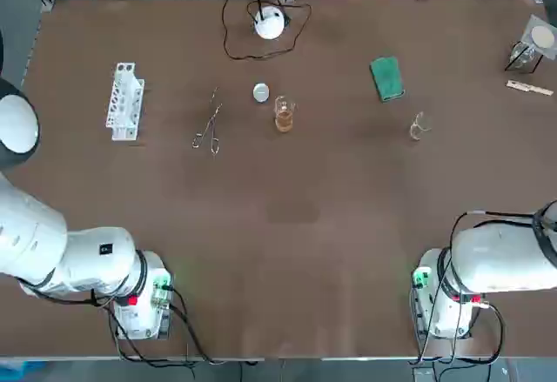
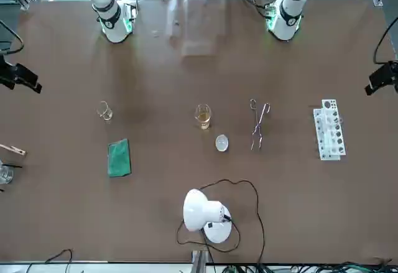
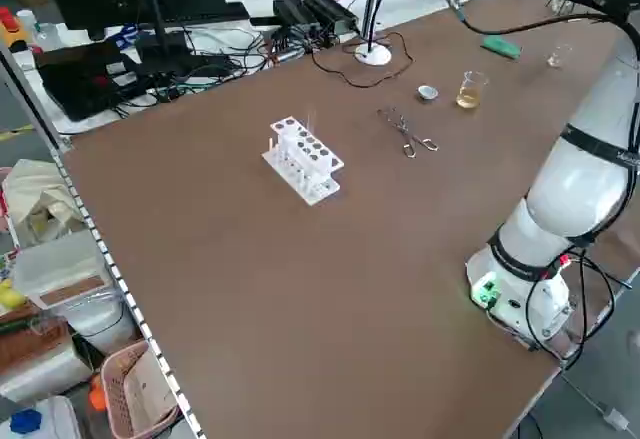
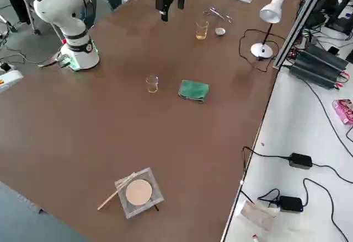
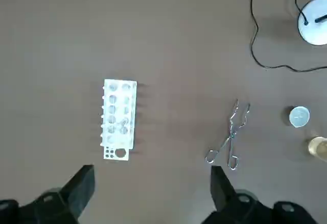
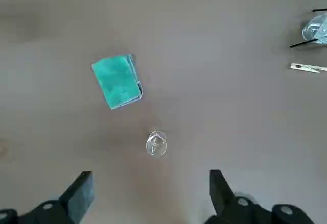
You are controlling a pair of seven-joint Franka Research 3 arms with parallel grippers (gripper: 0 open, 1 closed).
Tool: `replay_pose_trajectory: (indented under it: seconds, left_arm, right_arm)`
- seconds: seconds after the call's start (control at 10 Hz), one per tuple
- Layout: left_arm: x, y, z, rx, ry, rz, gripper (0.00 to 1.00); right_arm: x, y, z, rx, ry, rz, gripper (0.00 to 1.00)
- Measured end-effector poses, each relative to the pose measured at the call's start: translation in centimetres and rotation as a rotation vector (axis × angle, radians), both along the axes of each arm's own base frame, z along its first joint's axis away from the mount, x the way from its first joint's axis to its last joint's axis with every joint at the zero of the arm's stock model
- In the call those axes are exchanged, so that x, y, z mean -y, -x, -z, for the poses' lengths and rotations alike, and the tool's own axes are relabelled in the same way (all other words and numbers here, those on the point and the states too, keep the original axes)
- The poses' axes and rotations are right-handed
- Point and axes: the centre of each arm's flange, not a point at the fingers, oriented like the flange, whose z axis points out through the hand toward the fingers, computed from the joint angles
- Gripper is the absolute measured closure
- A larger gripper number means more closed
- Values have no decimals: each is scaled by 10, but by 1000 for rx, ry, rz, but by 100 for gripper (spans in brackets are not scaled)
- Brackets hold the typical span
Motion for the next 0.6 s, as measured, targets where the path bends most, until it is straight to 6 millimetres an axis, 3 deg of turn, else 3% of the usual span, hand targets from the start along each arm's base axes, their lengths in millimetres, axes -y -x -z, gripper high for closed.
replay_pose_trajectory:
  seconds: [0.4, 0.6]
  left_arm:
    - [-6, 1, 0, -5, 0, -11, 0]
    - [-28, 4, 1, -16, -1, -45, 0]
  right_arm:
    - [0, 0, 0, 0, 0, -1, 0]
    - [2, 0, 0, 2, -2, -92, 0]
